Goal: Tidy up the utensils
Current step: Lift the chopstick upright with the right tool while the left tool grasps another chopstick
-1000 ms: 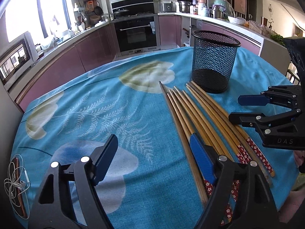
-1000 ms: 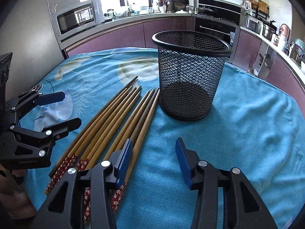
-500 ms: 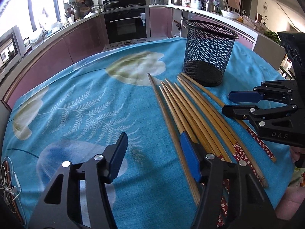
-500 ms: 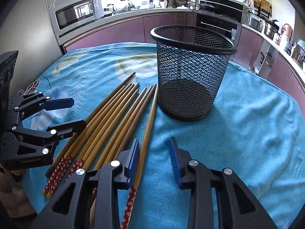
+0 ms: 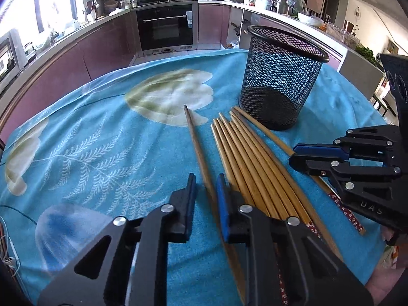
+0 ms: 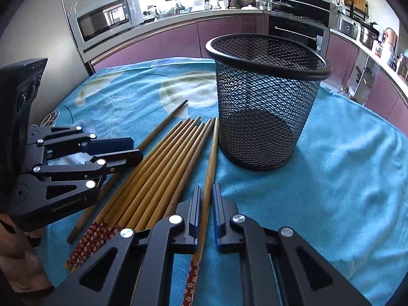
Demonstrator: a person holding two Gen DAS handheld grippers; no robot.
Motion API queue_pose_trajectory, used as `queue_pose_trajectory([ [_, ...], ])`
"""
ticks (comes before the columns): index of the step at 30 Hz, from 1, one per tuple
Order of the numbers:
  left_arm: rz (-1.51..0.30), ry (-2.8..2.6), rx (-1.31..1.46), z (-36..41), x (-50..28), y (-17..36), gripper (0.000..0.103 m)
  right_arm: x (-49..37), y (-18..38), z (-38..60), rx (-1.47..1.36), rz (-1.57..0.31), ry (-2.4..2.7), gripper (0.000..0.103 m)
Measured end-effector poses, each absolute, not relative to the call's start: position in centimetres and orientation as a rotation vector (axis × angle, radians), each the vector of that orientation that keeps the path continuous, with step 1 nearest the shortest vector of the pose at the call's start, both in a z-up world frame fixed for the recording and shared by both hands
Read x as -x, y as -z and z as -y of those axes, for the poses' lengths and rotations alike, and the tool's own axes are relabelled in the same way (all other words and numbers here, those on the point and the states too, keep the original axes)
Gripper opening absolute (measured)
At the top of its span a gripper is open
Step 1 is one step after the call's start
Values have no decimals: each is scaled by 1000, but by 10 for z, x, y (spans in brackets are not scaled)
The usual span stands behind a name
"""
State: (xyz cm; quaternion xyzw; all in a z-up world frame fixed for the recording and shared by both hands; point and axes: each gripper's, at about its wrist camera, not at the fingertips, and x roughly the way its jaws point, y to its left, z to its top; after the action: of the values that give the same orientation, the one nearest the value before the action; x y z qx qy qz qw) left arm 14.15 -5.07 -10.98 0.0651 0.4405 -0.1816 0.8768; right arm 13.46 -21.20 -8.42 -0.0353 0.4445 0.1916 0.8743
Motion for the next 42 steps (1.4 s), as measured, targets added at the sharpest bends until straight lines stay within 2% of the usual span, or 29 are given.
queue_pose_trajectory([
  [13,-890,389,-28,29,-129,91,8,-116,62,233,-26,-862,-497,6],
  [32,-599,566,159,17,-108,-30,8,-119,-20,250,-78,-590,-566,6],
  [42,-436,564,225,51,-135,-70,8,-142,-58,261,-103,-469,-533,6],
])
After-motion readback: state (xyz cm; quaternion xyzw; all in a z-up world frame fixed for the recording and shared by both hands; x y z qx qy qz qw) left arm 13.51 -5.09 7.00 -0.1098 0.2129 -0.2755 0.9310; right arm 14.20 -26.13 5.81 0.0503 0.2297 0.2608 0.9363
